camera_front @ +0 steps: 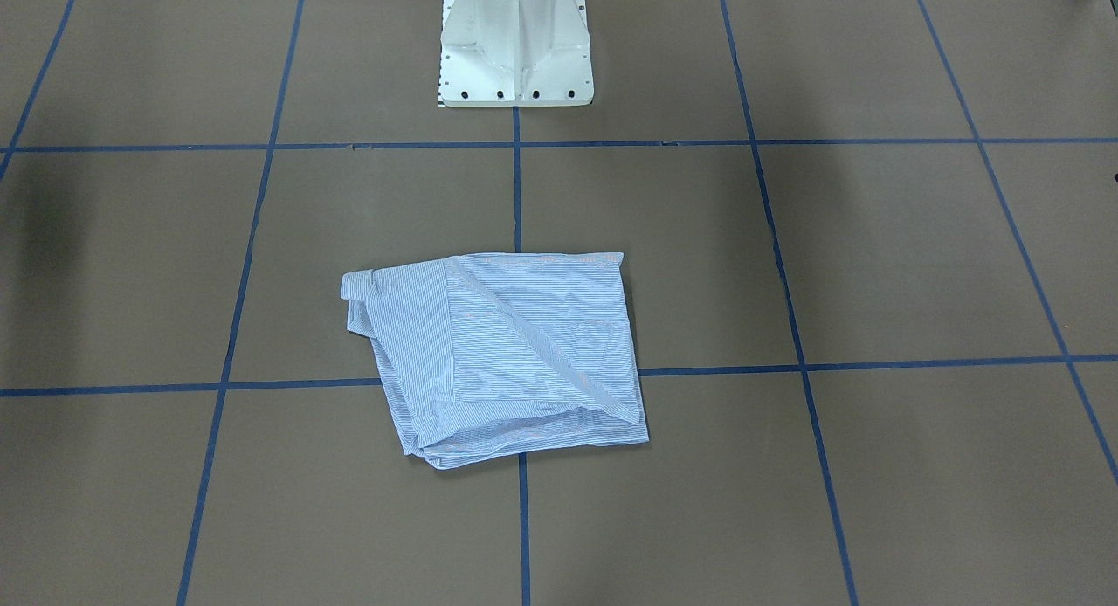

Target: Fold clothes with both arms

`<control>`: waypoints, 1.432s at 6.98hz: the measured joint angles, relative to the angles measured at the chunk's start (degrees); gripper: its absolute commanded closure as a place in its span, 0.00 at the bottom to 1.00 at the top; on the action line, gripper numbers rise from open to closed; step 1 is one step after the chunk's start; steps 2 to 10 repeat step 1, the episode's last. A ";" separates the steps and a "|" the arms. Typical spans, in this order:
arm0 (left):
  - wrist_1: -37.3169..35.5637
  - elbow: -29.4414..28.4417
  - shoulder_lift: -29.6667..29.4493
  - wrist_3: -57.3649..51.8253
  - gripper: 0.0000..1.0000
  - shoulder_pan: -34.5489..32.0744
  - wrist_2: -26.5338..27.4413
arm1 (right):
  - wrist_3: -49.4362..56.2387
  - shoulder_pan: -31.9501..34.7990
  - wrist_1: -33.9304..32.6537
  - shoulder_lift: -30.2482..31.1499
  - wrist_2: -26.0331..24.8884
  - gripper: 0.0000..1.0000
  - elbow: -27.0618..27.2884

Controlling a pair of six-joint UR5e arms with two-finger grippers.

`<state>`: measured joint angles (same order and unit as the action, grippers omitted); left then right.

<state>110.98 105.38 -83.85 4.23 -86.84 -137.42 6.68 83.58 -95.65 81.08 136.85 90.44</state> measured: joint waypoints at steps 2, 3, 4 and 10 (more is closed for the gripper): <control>-0.04 0.21 0.00 -0.01 0.01 0.00 1.64 | 0.00 0.00 0.02 0.02 0.01 0.00 0.00; -0.04 0.21 0.00 -0.01 0.01 0.00 1.64 | 0.00 0.00 0.02 0.02 0.01 0.00 0.00; -0.04 0.21 0.00 -0.01 0.01 0.00 1.64 | 0.00 0.00 0.02 0.02 0.01 0.00 0.00; -0.04 0.21 0.00 -0.01 0.01 0.00 1.64 | 0.00 0.00 0.02 0.02 0.01 0.00 0.00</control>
